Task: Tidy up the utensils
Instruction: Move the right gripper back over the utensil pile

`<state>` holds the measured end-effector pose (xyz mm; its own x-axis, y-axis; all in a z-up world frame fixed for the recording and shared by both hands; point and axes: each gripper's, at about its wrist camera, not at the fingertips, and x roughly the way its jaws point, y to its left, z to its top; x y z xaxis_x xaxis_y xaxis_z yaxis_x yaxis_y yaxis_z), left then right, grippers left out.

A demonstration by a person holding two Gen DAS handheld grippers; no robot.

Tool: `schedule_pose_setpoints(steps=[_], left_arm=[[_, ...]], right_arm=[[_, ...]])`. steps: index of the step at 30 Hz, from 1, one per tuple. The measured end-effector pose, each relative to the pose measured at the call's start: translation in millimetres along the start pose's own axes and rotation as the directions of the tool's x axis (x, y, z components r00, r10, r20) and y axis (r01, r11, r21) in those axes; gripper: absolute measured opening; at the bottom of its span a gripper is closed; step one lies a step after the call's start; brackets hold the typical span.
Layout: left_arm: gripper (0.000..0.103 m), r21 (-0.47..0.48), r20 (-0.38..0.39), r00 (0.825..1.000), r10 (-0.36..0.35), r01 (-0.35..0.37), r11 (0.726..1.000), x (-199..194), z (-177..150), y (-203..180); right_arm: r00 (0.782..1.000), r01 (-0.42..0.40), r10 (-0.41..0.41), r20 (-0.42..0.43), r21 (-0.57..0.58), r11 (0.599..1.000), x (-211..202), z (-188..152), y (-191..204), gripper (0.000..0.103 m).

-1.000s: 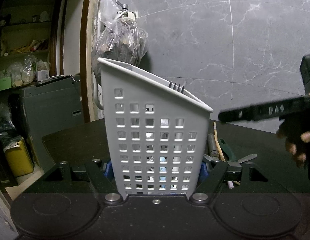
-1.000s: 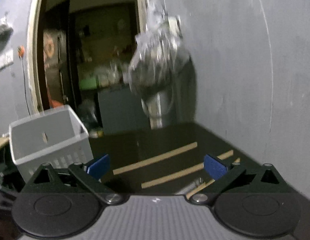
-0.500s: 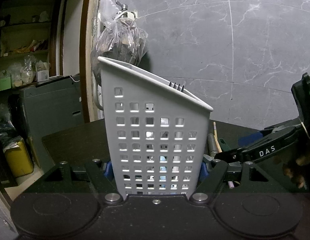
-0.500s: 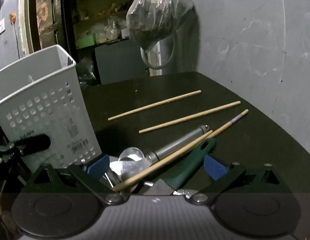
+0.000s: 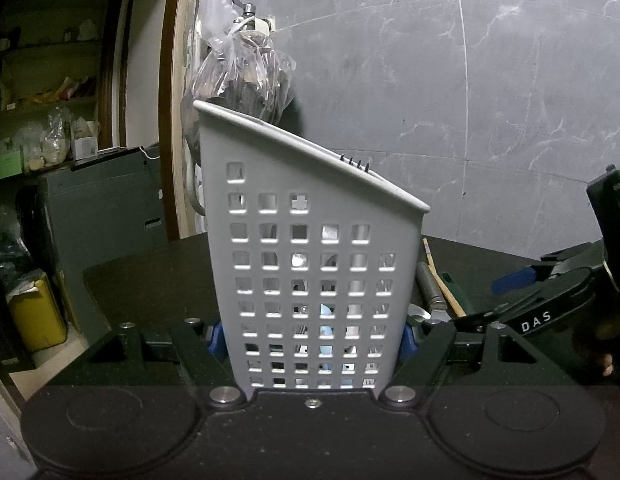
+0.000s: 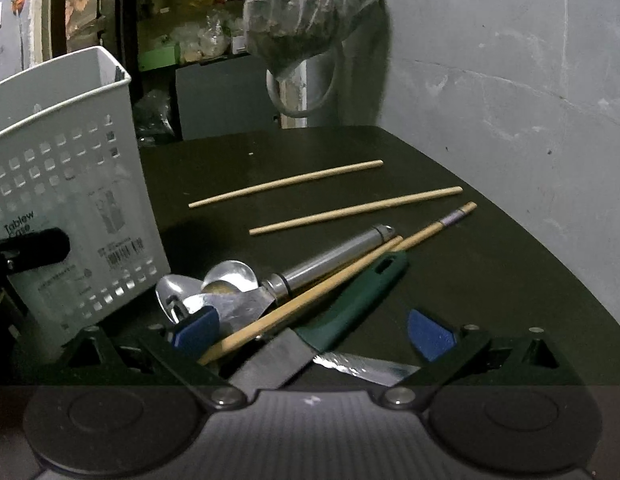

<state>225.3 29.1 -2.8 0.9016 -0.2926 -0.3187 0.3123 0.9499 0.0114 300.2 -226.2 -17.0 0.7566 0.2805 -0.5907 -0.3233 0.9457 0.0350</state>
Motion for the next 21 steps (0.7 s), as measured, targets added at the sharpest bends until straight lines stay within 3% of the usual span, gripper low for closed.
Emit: schedule_pose_setpoints(steps=[14, 21], left_arm=[[0.076, 0.0, 0.0, 1.0, 0.0, 0.0, 1.0, 0, 0, 0], [0.076, 0.0, 0.0, 1.0, 0.0, 0.0, 1.0, 0, 0, 0]], right_arm=[[0.999, 0.041, -0.041, -0.005, 0.023, 0.999, -9, -8, -14, 0.103], [0.997, -0.027, 0.025, 0.068, 0.031, 0.999, -9, 9, -14, 0.103]])
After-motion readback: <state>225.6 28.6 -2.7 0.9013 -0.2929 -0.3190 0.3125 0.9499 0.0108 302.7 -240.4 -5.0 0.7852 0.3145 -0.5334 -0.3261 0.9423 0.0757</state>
